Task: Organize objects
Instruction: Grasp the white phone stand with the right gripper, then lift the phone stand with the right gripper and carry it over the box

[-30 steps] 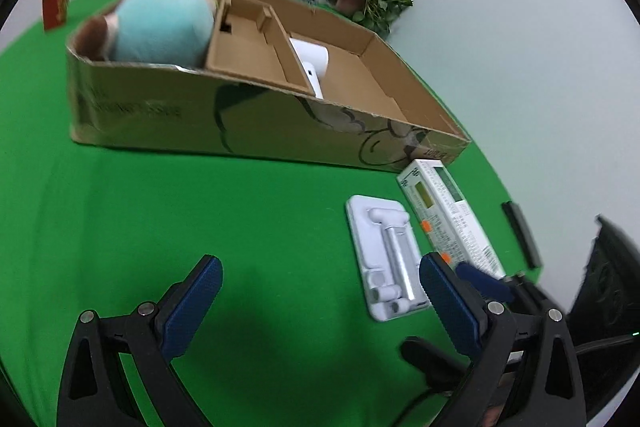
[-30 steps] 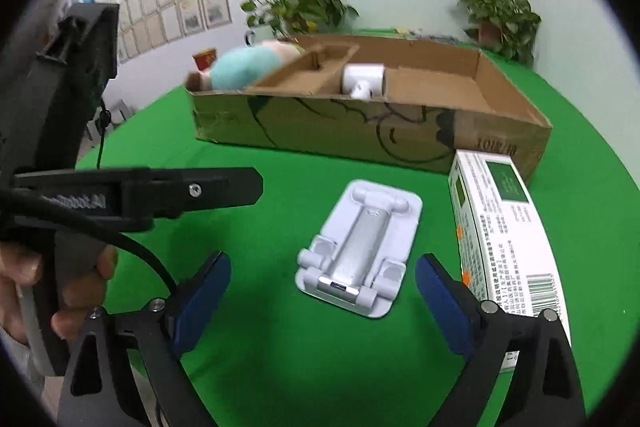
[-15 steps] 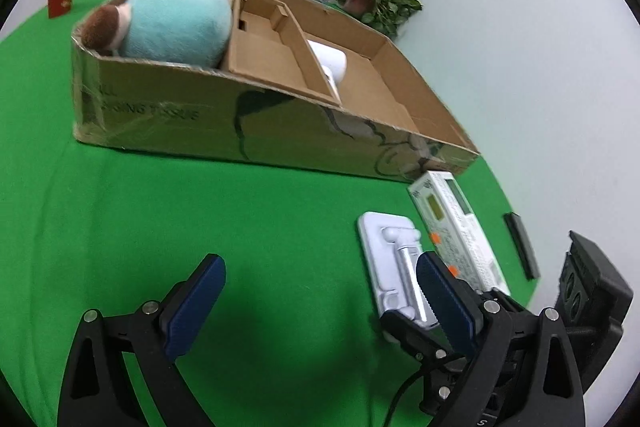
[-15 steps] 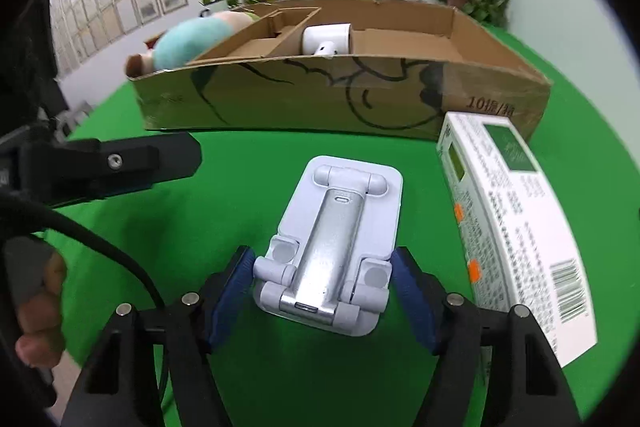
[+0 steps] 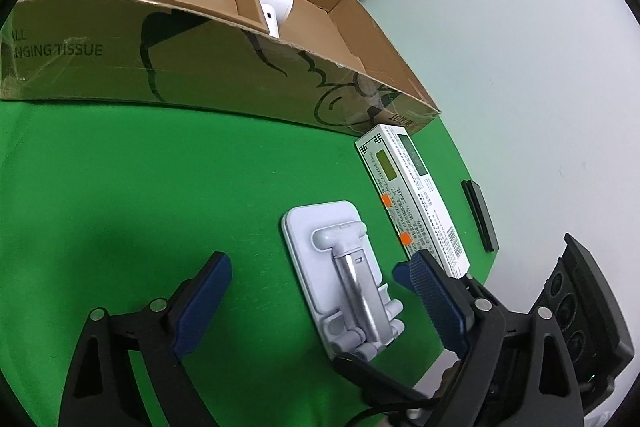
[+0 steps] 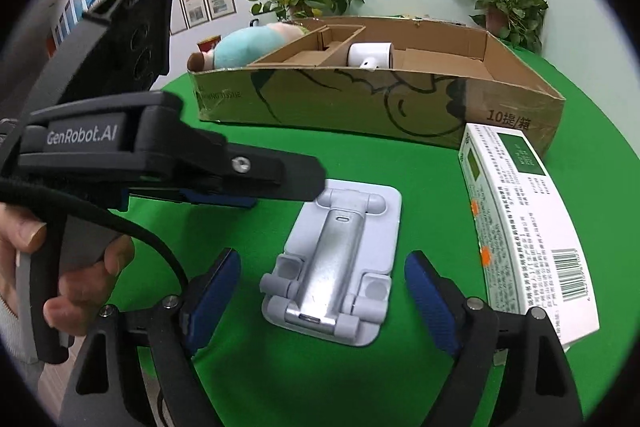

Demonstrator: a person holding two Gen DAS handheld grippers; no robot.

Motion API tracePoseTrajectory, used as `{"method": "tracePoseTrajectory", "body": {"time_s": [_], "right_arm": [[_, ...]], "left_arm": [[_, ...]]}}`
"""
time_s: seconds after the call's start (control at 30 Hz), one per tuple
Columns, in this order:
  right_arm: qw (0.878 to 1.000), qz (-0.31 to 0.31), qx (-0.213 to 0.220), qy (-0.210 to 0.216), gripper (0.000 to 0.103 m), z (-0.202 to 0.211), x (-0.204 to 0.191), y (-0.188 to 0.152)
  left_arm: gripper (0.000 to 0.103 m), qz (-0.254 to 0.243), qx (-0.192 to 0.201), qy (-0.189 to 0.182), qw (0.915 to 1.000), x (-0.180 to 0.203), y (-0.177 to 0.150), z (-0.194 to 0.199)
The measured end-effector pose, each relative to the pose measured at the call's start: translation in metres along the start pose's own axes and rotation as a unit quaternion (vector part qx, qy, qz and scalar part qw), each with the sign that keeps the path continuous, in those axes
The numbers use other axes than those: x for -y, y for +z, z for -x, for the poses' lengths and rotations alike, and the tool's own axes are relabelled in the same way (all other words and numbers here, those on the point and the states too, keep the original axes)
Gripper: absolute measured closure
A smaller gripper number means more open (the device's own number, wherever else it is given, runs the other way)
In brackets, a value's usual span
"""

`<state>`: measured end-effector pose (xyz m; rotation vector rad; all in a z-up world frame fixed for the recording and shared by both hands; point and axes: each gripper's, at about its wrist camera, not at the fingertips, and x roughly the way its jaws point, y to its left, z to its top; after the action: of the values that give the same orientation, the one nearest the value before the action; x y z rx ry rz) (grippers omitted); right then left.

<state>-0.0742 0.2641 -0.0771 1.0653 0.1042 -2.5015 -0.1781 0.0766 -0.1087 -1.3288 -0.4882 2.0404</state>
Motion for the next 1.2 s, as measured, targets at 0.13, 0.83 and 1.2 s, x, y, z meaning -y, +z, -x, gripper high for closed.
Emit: {"method": "tracePoseTrajectory", "body": {"time_s": [0.13,0.83,1.2], "right_arm": [[1.000,0.003,-0.013,-0.017,0.021,-0.010,-0.004,0.002],[0.986,-0.122,-0.023,0.112,0.033,0.001,0.012,-0.011],[0.991,-0.097,0.021,0.095,0.056,0.018,0.005,0.005]], "left_arm": [[0.023,-0.006,0.006,0.007,0.9999,0.003,-0.007,0.001],[0.071,-0.014,0.010,0.006,0.9998,0.012,-0.019,-0.002],[0.083,-0.053,0.049,-0.005,0.9973,0.044,-0.004,0.029]]}}
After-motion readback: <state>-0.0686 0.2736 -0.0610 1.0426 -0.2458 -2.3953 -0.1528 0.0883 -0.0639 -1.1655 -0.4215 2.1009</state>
